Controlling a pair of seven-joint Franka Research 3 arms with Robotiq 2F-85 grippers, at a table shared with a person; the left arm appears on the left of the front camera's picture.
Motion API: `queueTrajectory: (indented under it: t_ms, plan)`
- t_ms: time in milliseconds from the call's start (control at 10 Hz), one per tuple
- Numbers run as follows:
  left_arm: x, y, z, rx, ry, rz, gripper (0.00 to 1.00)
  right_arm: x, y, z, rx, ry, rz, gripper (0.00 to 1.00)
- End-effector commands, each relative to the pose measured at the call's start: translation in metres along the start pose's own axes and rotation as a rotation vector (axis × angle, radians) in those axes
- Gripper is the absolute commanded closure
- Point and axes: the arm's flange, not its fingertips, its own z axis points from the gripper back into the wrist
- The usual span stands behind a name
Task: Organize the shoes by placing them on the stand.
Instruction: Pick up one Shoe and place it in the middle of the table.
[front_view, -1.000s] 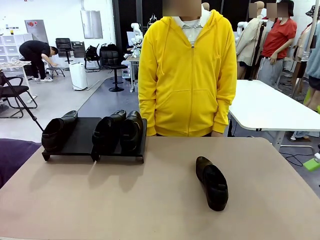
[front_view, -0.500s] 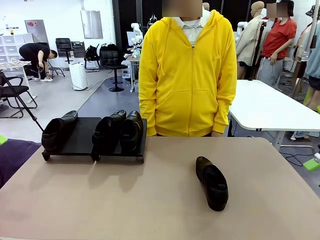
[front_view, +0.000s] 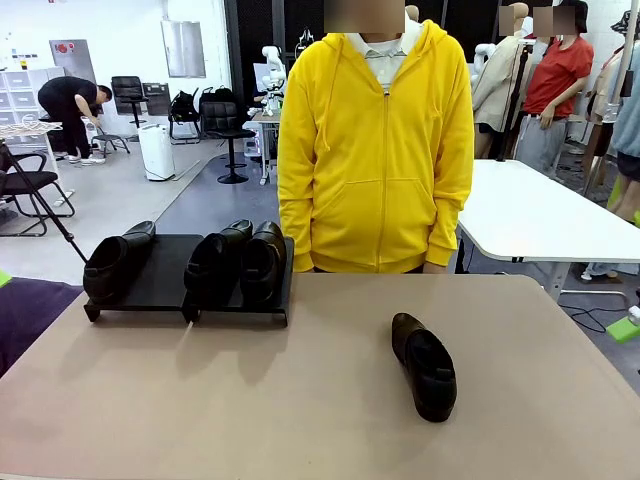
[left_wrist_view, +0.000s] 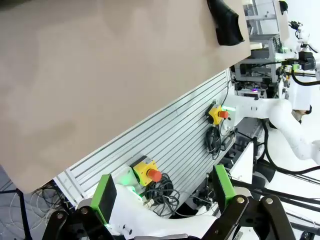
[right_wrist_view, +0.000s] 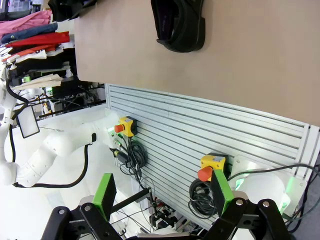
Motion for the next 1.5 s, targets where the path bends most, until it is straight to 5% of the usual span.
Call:
queueTrajectory:
  t_ms: [0, 200, 300, 600, 900, 1000, 1100, 1400]
  plan:
    - [-0.002, 0.002, 0.003, 0.006, 0.013, -0.01, 0.0, 0.0, 0.0, 0.003, 0.011, 0.001, 0.024, 0.0]
    - [-0.002, 0.002, 0.003, 0.006, 0.013, -0.01, 0.0, 0.0, 0.0, 0.0, 0.0, 0.0, 0.0, 0.0]
    - [-0.002, 0.002, 0.003, 0.006, 0.013, -0.01, 0.0, 0.023, 0.036, -0.018, -0.163, 0.045, 0.08, 0.0]
    - [-0.002, 0.002, 0.003, 0.006, 0.013, -0.01, 0.0, 0.17, 0.132, -0.139, -0.516, 0.183, 0.107, 0.0]
    - [-0.002, 0.002, 0.003, 0.006, 0.013, -0.01, 0.0, 0.204, 0.163, -0.252, -0.803, 0.063, 0.103, 0.0]
    - [-0.002, 0.002, 0.003, 0.006, 0.013, -0.01, 0.0, 0.2, 0.165, -0.256, -0.809, 0.044, 0.115, 0.0]
    - [-0.002, 0.002, 0.003, 0.006, 0.013, -0.01, 0.0, 0.19, 0.167, -0.255, -0.661, 0.085, 0.164, 0.0]
    - [-0.002, 0.002, 0.003, 0.006, 0.013, -0.01, 0.0, 0.201, 0.161, -0.268, -0.724, 0.07, 0.152, 0.0]
